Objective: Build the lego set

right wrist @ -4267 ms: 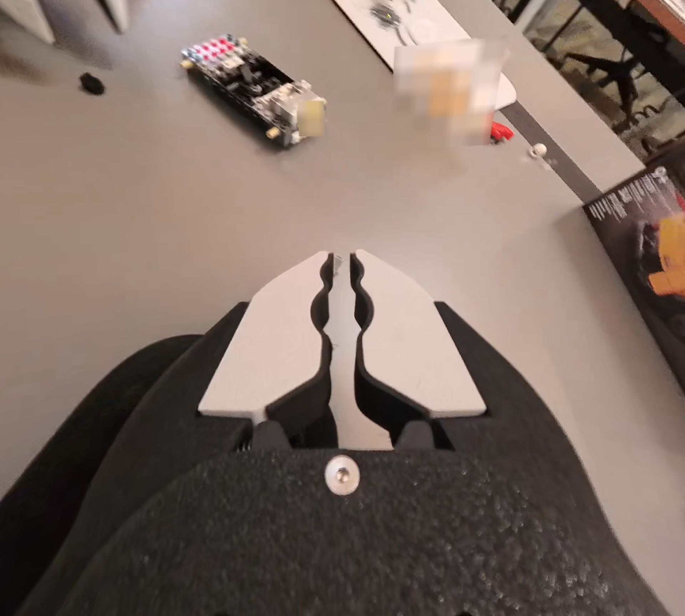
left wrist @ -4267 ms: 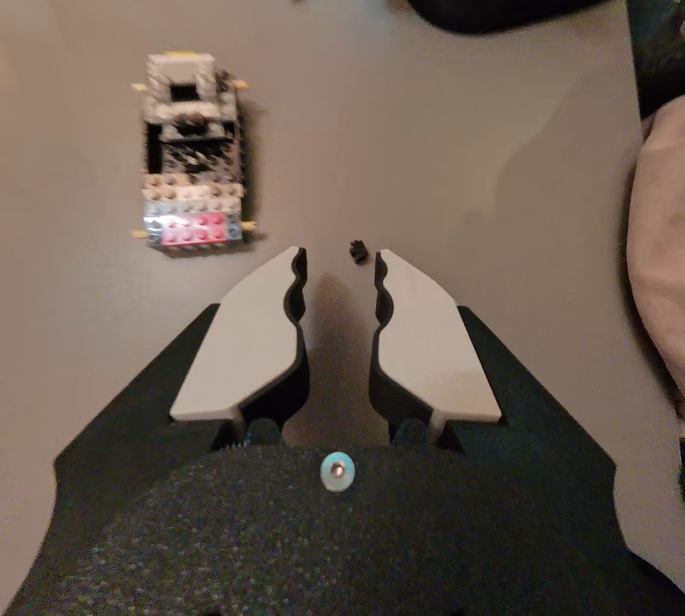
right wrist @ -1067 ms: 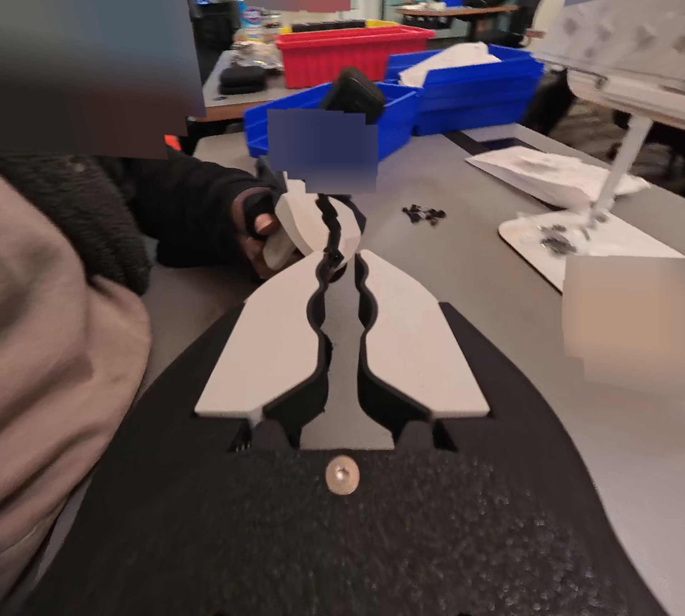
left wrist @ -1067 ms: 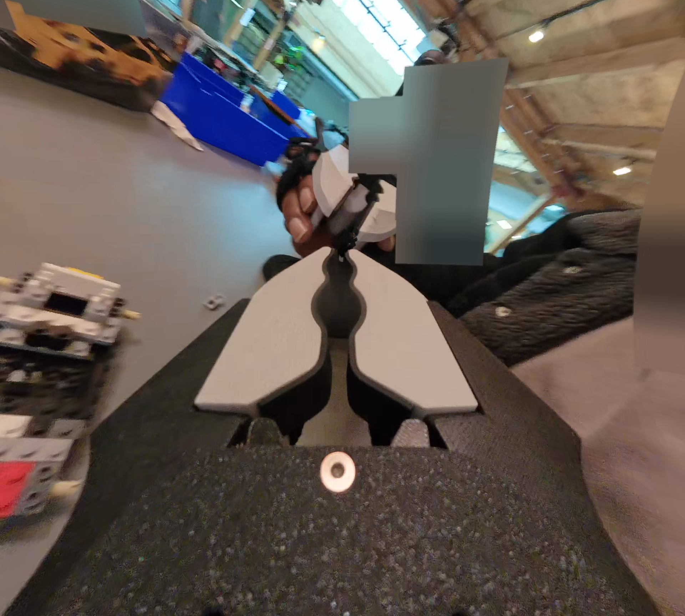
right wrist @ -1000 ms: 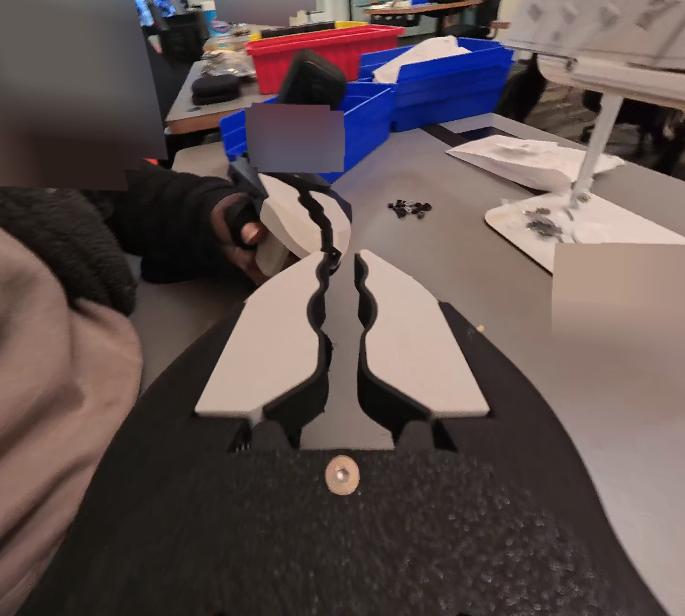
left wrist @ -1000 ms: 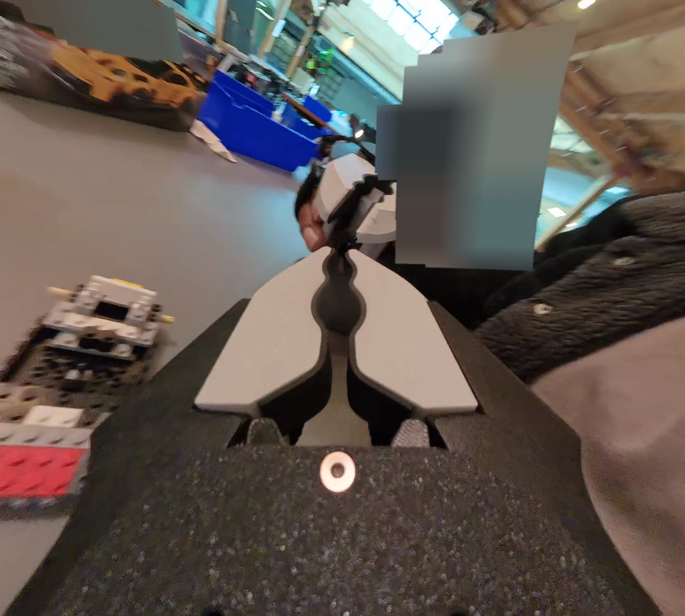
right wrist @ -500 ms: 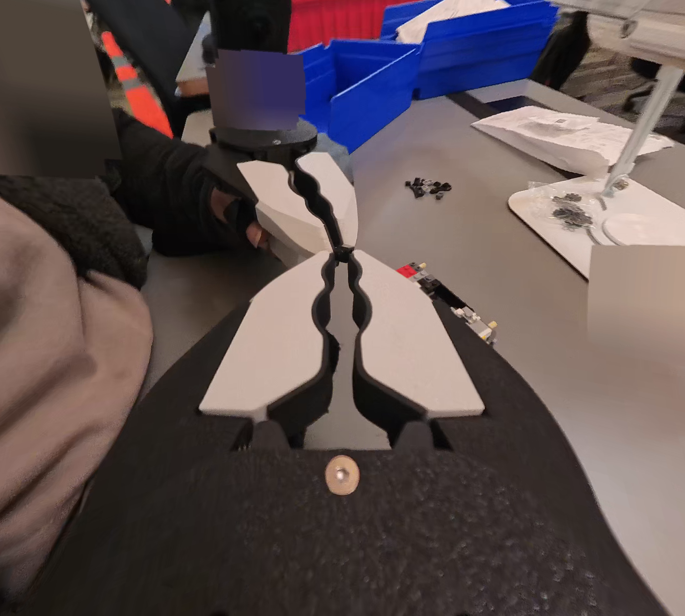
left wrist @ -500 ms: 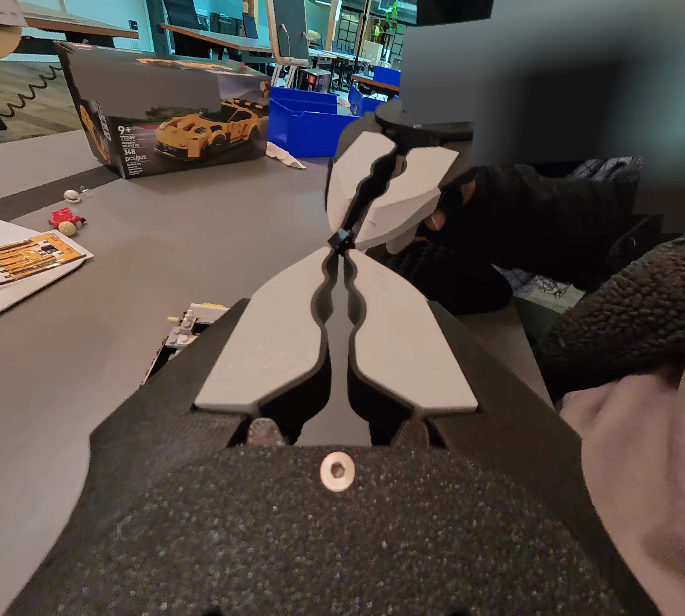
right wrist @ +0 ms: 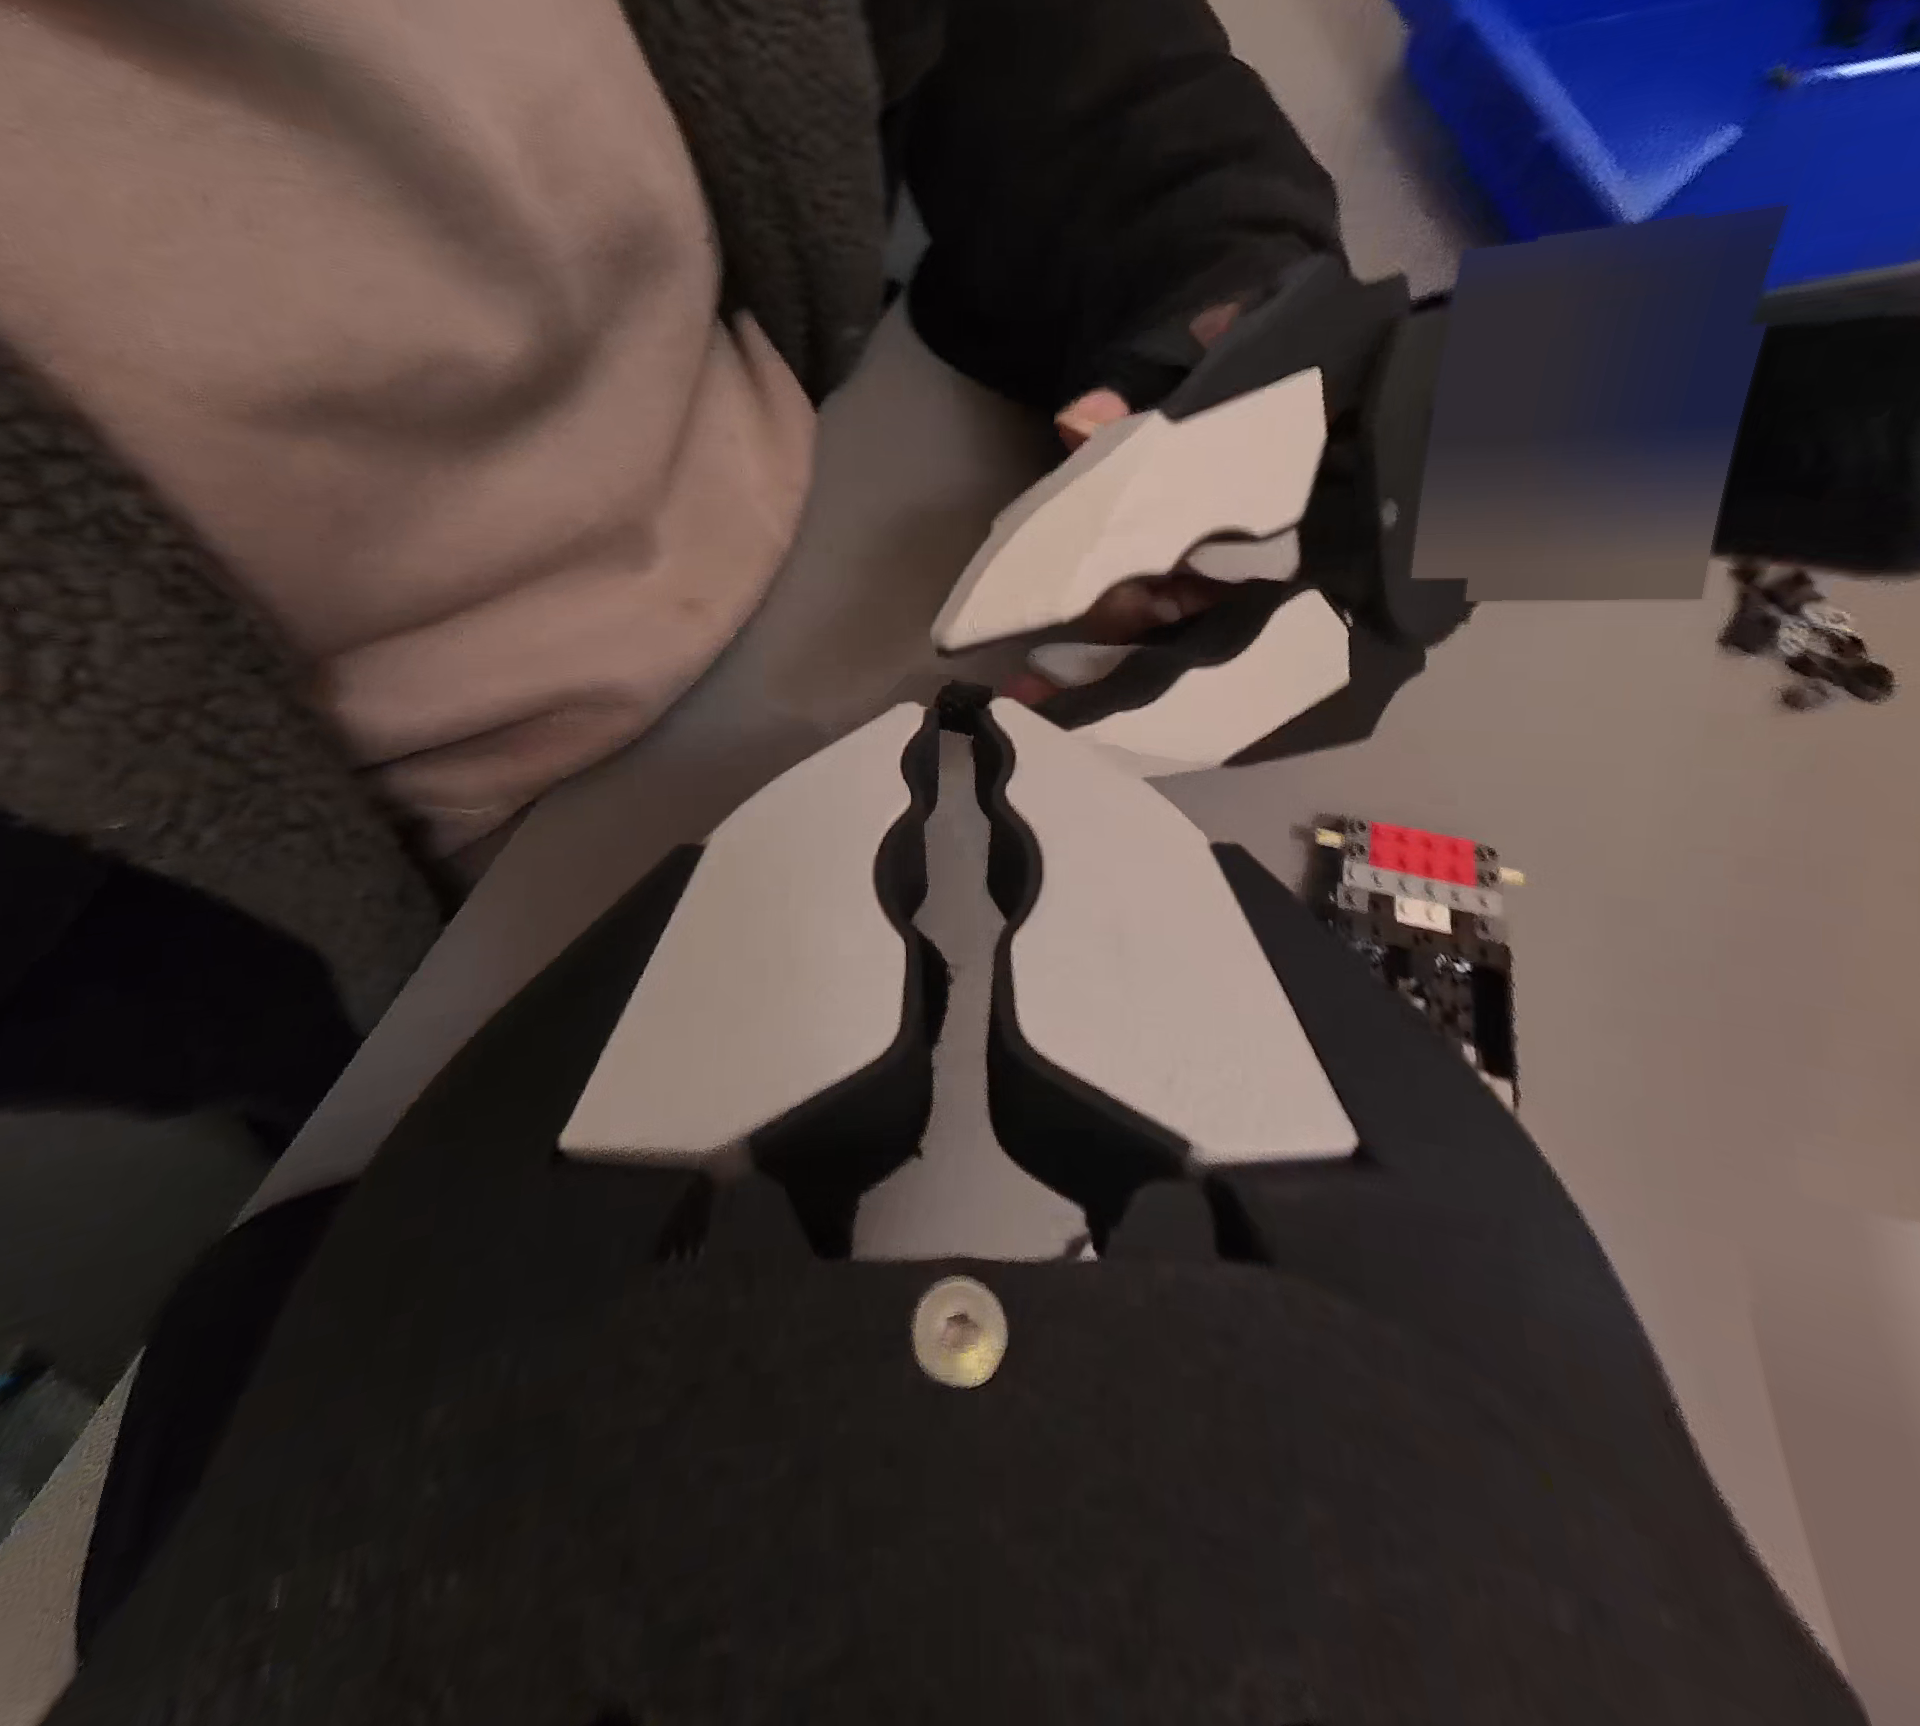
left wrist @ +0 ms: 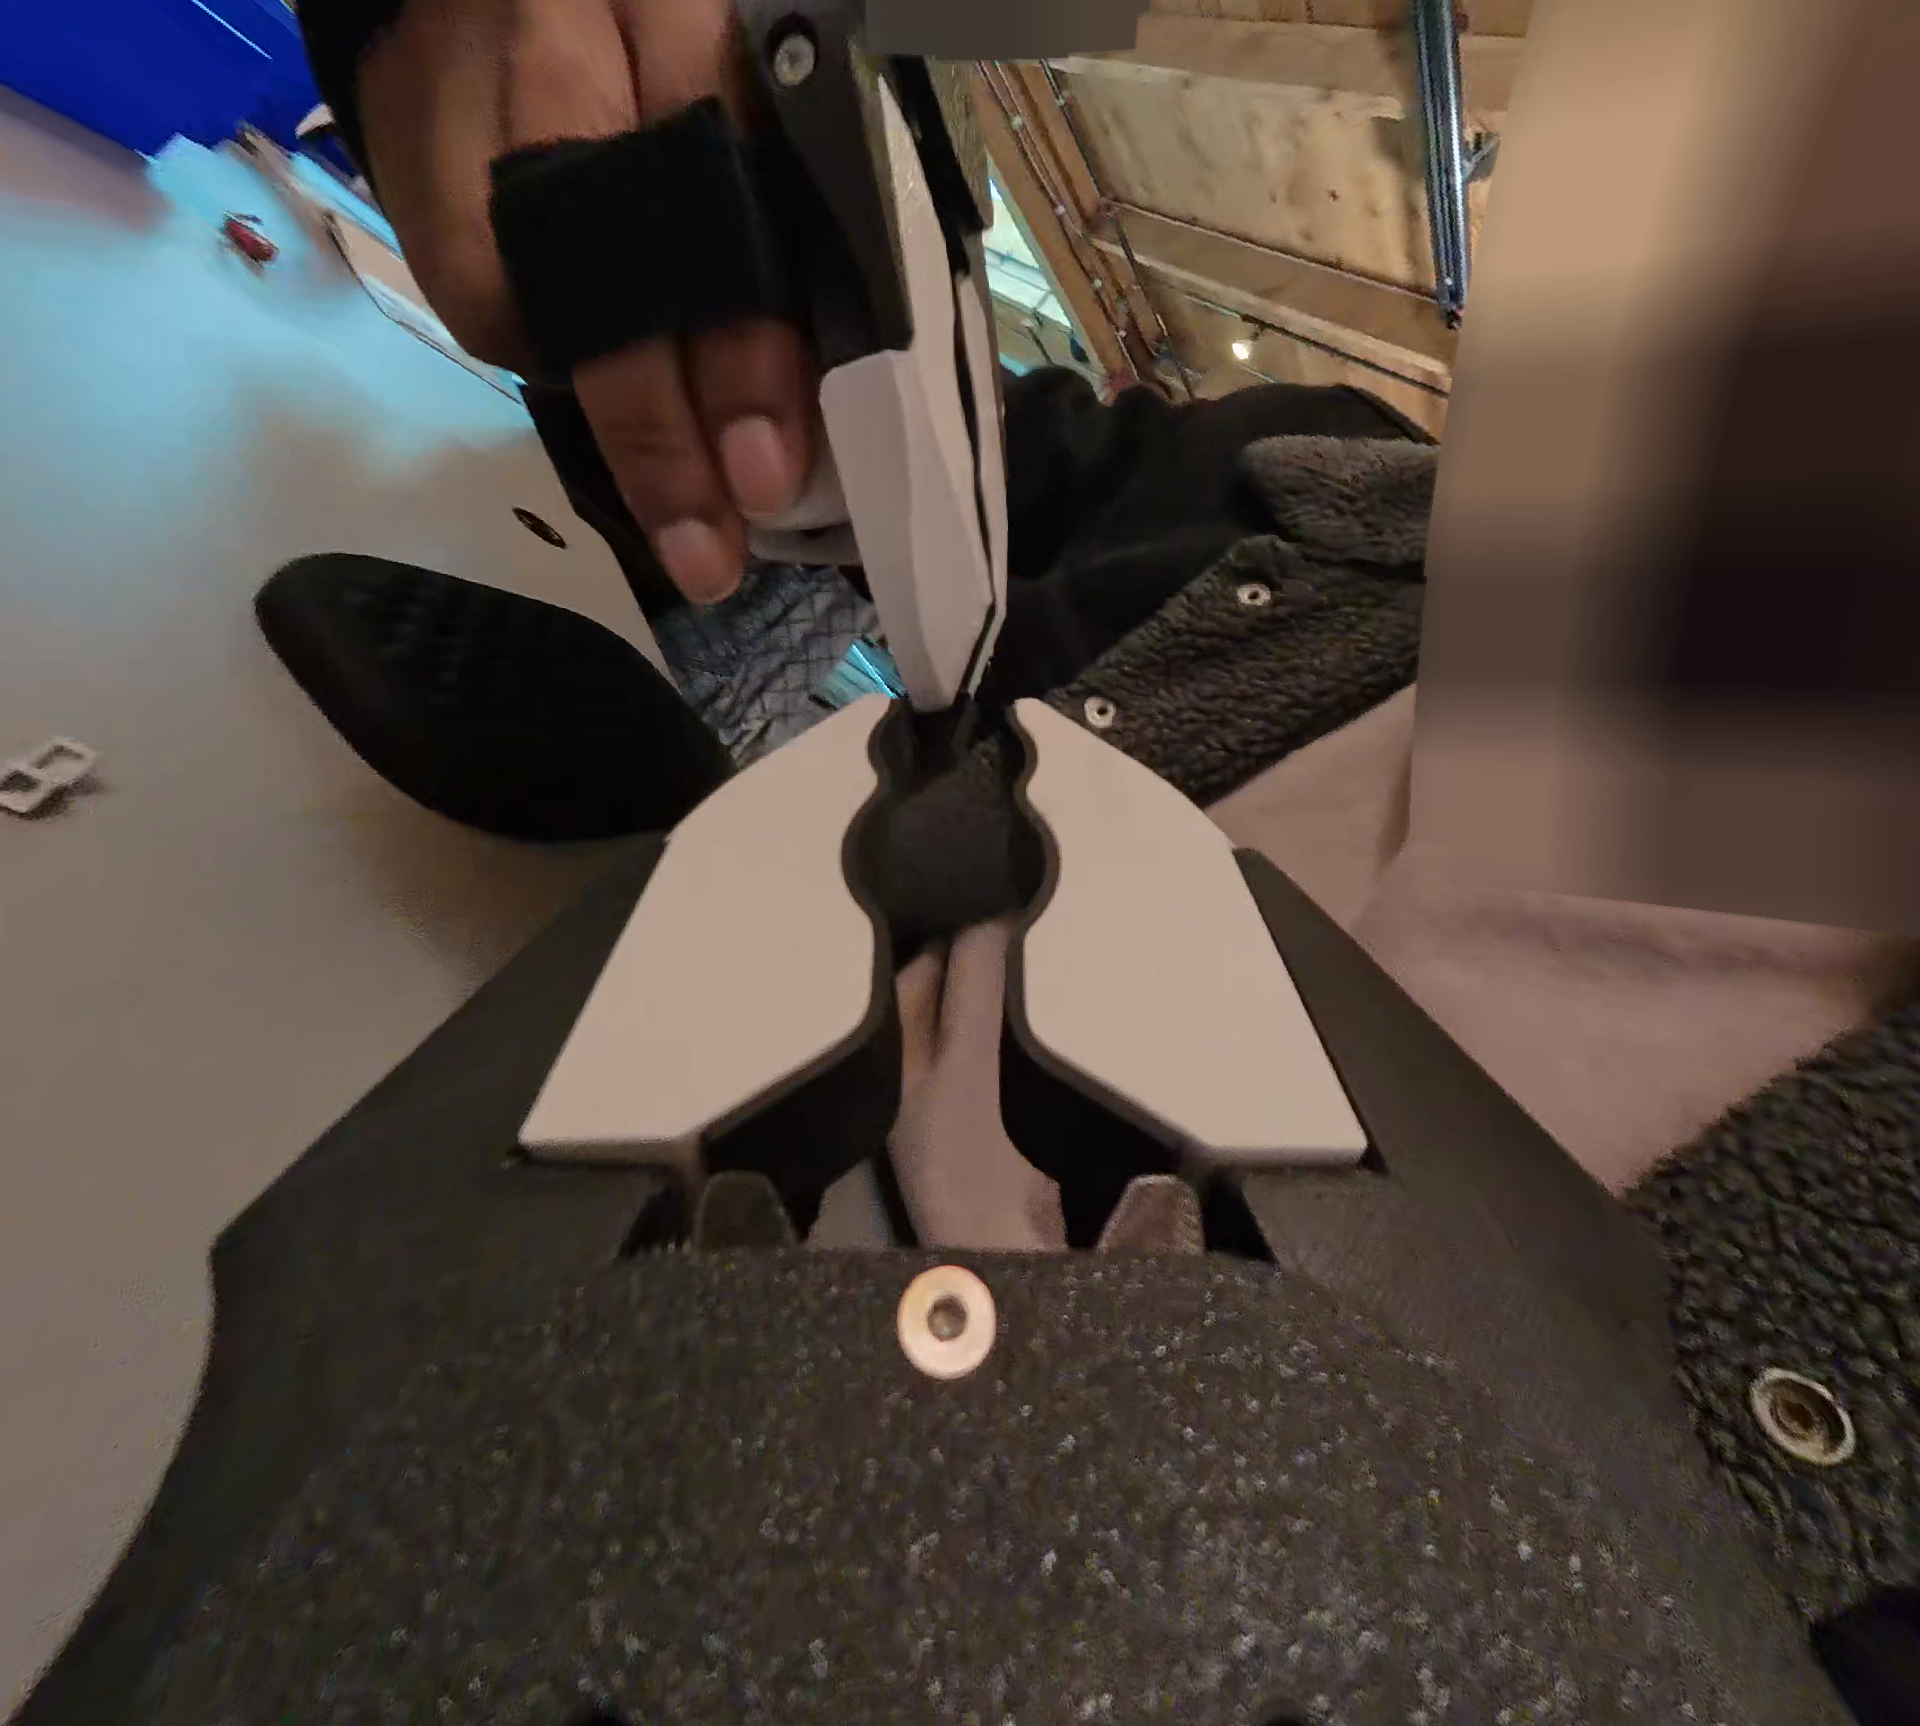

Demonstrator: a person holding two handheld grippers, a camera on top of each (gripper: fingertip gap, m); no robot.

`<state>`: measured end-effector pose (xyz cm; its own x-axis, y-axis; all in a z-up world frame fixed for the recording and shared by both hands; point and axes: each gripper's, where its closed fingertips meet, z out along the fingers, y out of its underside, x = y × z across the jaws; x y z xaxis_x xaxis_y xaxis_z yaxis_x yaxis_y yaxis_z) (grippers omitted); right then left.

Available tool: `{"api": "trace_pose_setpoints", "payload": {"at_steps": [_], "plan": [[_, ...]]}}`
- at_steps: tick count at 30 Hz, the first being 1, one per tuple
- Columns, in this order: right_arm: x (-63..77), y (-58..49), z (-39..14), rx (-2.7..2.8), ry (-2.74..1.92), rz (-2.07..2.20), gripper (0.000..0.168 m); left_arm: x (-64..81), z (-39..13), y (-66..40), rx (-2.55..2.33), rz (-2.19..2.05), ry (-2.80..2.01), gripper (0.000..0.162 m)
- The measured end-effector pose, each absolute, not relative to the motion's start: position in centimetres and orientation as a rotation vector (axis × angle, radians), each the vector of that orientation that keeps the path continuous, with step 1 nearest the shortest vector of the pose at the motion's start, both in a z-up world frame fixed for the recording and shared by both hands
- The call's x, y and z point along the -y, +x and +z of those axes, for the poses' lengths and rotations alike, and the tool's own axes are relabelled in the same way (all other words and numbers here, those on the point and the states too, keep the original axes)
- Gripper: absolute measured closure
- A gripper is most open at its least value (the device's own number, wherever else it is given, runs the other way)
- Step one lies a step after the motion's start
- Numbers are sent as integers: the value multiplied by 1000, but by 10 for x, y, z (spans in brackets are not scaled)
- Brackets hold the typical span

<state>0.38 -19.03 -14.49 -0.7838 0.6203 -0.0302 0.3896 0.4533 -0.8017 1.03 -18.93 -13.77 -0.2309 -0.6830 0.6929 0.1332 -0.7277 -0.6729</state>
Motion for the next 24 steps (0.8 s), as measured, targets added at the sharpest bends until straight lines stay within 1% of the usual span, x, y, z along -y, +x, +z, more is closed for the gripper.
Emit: {"api": "trace_pose_setpoints", "payload": {"at_steps": [2, 11, 13, 15, 18, 22, 24], "plan": [[196, 4, -144, 2483, -834, 1259, 163, 195, -139, 12, -695, -2030, -1491, 152], [197, 1, -137, 2471, -798, 1261, 162, 199, -133, 10, -665, -2138, -1441, 153], [192, -2, -135, 2404, -823, 1247, 163, 194, -130, 8, -622, -2140, -1426, 154], [182, -8, -131, 2290, -858, 1223, 168, 189, -129, 5, -576, -2138, -1420, 154], [177, -10, -129, 2156, -890, 1221, 168, 184, -132, 8, -536, -2093, -1444, 154], [158, -6, -120, 1971, -972, 1166, 164, 170, -129, 1, -424, -2063, -1423, 154], [133, -2, -124, 1888, -1096, 1053, 161, 161, -132, -4, -377, -2009, -1440, 154]]}}
